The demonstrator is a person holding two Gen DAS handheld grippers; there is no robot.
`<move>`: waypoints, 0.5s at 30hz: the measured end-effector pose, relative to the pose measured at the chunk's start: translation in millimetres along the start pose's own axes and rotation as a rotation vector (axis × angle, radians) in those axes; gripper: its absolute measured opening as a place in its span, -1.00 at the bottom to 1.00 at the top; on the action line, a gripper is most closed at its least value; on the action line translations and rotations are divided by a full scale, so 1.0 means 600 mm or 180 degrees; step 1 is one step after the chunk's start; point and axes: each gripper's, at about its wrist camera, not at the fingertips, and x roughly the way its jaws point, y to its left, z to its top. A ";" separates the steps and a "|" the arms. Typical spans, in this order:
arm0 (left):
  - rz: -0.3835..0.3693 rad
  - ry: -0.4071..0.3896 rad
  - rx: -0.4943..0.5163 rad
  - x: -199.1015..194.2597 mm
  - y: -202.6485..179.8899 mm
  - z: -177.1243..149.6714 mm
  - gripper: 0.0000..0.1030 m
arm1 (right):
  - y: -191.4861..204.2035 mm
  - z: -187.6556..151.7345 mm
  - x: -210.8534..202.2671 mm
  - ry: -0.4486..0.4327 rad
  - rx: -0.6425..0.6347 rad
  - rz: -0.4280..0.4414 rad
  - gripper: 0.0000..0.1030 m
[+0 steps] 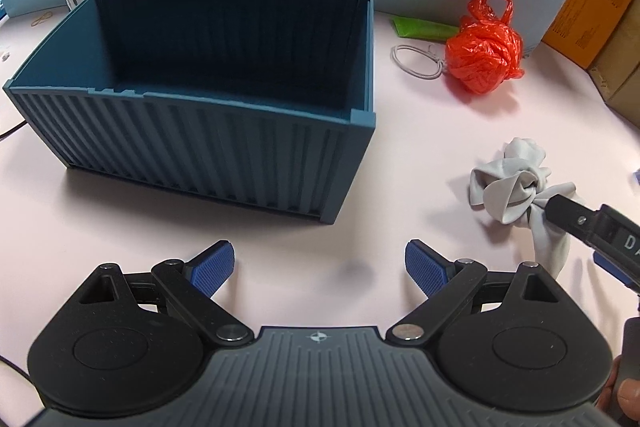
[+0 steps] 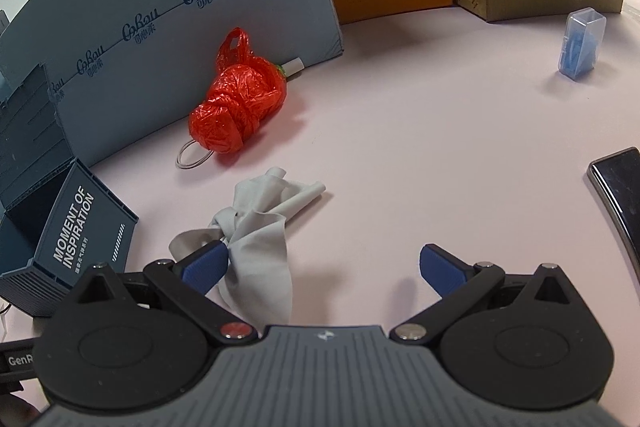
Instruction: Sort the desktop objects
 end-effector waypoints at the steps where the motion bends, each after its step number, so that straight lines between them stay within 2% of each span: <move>1: 0.0000 -0.0002 -0.0004 -0.001 0.001 0.000 0.78 | 0.002 0.001 0.001 0.0009 -0.0005 0.0017 1.00; 4: 0.0001 -0.0004 0.0000 -0.003 0.002 0.000 0.78 | 0.005 0.008 0.003 0.0111 0.0040 0.0045 1.00; 7: 0.0012 0.0027 0.0074 -0.005 -0.002 0.003 0.78 | -0.001 0.019 0.003 0.0232 0.0249 0.0085 1.00; 15: 0.0033 0.0158 0.0259 -0.012 -0.015 0.014 0.78 | -0.005 0.058 -0.007 0.0528 0.0622 -0.0060 1.00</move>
